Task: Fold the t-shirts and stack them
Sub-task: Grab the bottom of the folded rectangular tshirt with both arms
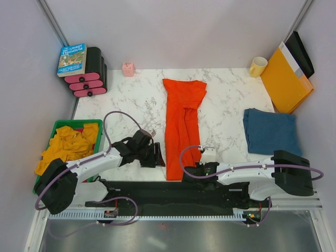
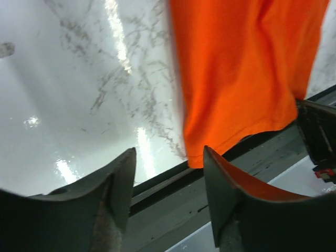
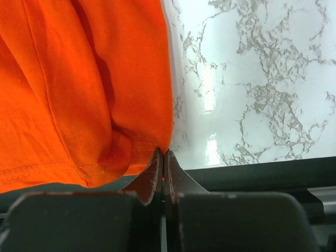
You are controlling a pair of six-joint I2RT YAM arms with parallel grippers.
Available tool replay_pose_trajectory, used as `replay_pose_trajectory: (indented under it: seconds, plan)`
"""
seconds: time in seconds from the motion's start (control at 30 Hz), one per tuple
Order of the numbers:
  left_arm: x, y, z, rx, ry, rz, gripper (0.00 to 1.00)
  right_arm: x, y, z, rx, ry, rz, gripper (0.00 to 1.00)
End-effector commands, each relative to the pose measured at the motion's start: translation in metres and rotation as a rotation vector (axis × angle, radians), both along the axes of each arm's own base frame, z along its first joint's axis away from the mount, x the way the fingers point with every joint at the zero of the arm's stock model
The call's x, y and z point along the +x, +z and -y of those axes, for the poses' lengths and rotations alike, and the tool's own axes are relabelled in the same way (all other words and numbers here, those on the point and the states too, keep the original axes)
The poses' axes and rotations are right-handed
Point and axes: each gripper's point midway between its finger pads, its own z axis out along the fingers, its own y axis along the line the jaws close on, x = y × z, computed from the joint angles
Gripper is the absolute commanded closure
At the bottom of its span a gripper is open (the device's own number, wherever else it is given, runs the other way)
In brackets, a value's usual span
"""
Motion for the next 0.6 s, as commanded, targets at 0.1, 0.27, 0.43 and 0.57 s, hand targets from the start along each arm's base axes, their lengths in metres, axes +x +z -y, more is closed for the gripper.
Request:
replay_pose_trajectory:
  seconds: [0.1,0.27,0.43,0.57]
  plan:
    - [0.009,0.014,0.026,-0.072,-0.038,0.074,0.36,0.007,0.001,-0.017,-0.022,0.063,0.018,1.0]
    - [0.0,0.009,0.038,-0.088,-0.066,0.046,0.36,0.009,0.002,-0.028,-0.025,0.094,0.019,1.0]
    - [-0.008,0.008,0.045,-0.09,-0.092,0.044,0.37,0.009,0.003,-0.031,-0.024,0.113,0.019,1.0]
    - [-0.014,0.0,0.044,-0.075,-0.09,0.02,0.42,0.007,0.0,-0.029,-0.025,0.116,0.009,1.0]
